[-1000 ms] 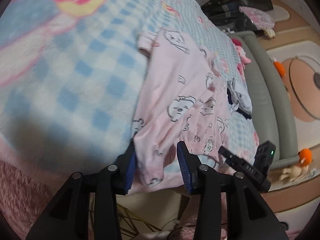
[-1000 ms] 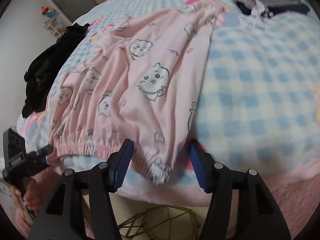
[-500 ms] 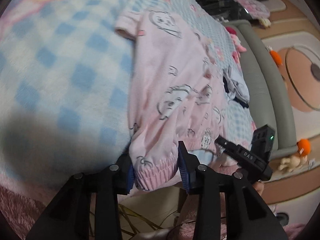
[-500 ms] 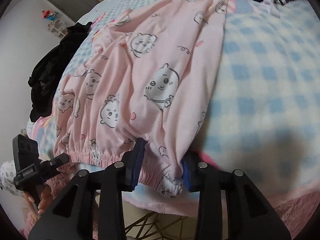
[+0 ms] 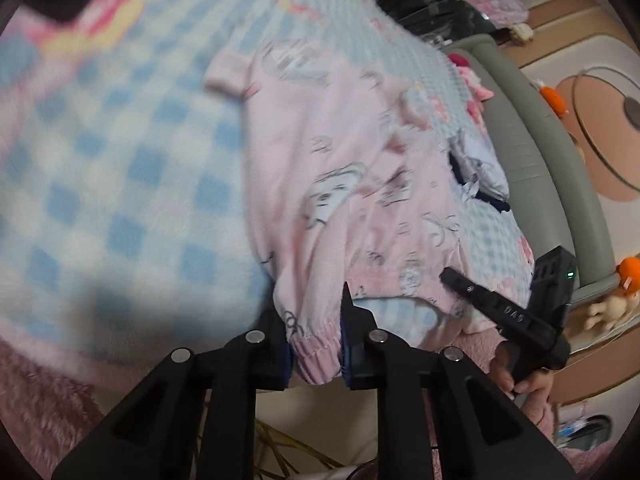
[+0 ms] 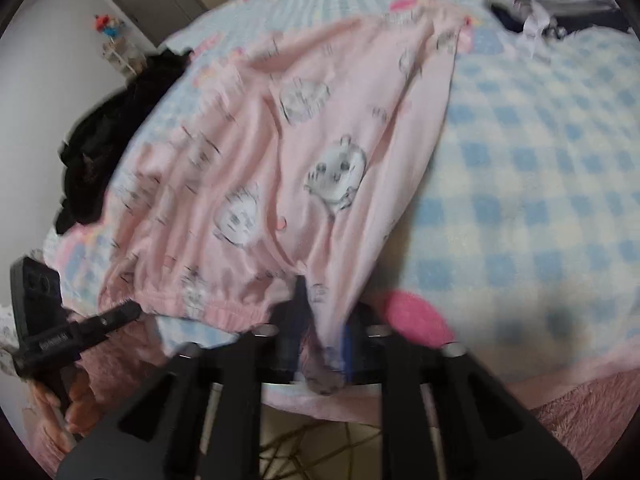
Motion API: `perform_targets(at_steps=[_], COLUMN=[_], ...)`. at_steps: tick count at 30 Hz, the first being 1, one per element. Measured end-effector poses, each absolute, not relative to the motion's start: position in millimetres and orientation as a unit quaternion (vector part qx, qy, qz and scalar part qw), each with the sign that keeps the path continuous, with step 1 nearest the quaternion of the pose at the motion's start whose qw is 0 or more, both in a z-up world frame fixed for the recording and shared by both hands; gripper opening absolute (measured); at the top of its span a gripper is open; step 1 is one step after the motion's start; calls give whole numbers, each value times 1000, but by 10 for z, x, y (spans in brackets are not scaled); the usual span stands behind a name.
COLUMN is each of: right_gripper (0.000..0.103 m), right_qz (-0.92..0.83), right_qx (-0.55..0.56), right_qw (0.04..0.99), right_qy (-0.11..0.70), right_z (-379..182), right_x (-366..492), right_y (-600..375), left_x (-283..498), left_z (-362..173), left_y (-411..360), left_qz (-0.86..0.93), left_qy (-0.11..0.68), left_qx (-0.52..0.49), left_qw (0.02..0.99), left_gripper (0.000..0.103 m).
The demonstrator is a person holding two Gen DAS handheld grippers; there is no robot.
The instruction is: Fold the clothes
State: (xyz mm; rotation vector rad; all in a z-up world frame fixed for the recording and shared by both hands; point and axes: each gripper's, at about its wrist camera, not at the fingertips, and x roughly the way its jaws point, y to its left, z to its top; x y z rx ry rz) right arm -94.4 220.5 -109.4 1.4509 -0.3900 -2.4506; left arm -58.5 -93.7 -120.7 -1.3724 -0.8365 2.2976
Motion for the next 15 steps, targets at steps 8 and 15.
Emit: perform_targets(at_steps=[8,15], right_gripper=[4,4], right_qz=[-902,-904], right_qx=[376,352], right_qw=[154,171], right_qy=[-143,-170], right_z=[-149,189], right_x=[-760,-537], right_y=[2347,2548], left_x=[-461,-481], left_z=[-141,77], left_y=[-956,-929], left_qz=[859,860], left_qy=[-257,-252], left_qx=[-380,-370], left_qw=[228,247], left_gripper=[17,17])
